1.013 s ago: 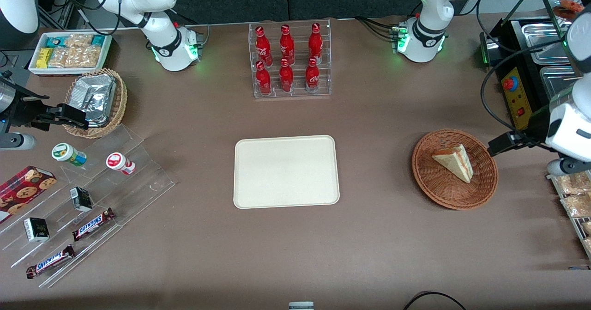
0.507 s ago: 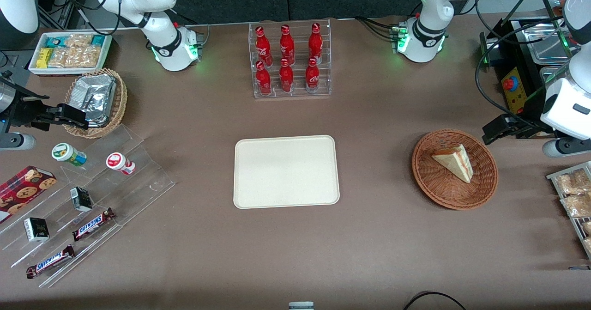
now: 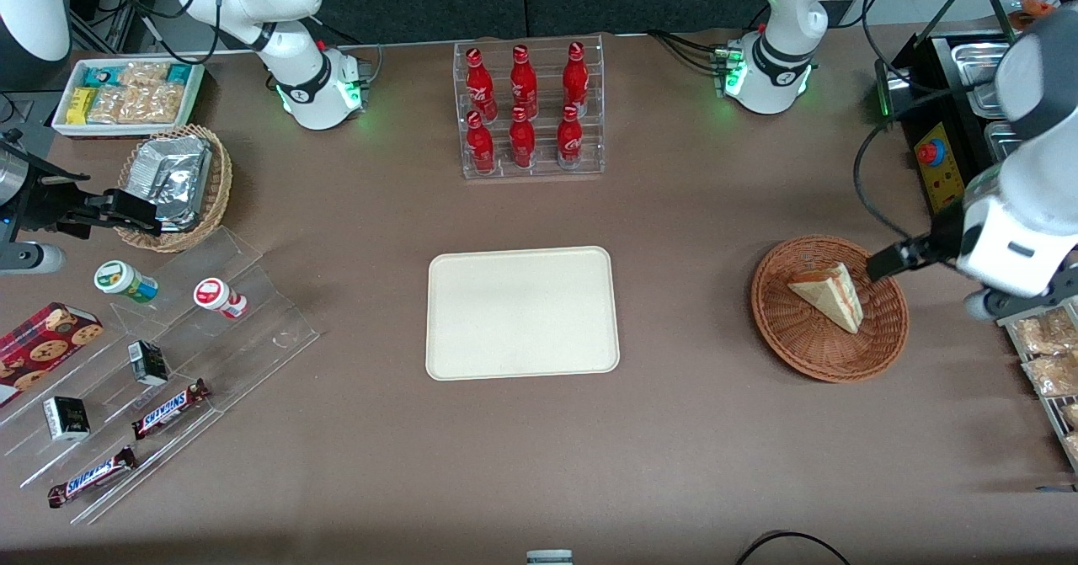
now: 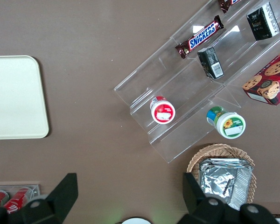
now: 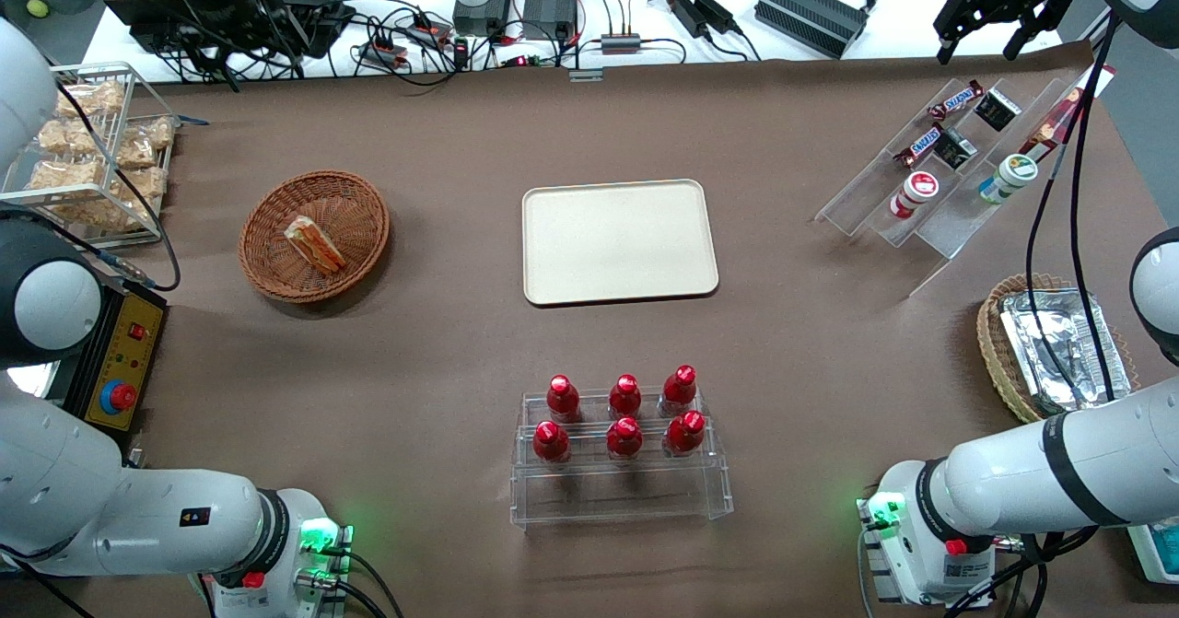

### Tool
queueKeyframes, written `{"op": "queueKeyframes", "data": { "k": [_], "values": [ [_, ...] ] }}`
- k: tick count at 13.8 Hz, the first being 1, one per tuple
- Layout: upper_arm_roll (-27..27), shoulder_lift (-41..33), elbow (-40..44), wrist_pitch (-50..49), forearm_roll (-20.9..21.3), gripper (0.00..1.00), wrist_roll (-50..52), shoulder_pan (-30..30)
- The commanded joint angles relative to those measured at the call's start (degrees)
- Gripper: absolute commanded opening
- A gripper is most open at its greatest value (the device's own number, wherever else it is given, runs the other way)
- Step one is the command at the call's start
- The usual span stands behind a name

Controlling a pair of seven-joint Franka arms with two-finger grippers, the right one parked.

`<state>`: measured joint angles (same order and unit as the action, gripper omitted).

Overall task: Place sandwich from basket to tray
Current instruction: 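Lower the open left gripper around the wrapped sandwich in the basket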

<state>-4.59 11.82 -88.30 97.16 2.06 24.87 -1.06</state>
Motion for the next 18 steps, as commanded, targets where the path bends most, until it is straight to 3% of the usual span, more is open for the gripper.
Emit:
{"op": "queueKeyframes", "data": {
  "k": [1,7,18],
  "values": [
    [0.0,-2.0,-9.2,9.2,1.2,1.00,7.6,0.4],
    [0.4,-1.8,-18.7,20.5,0.5,1.00,21.0,1.3],
    [0.5,-2.1,-25.3,28.5,0.4,1.00,21.6,2.1]
  ]
}}
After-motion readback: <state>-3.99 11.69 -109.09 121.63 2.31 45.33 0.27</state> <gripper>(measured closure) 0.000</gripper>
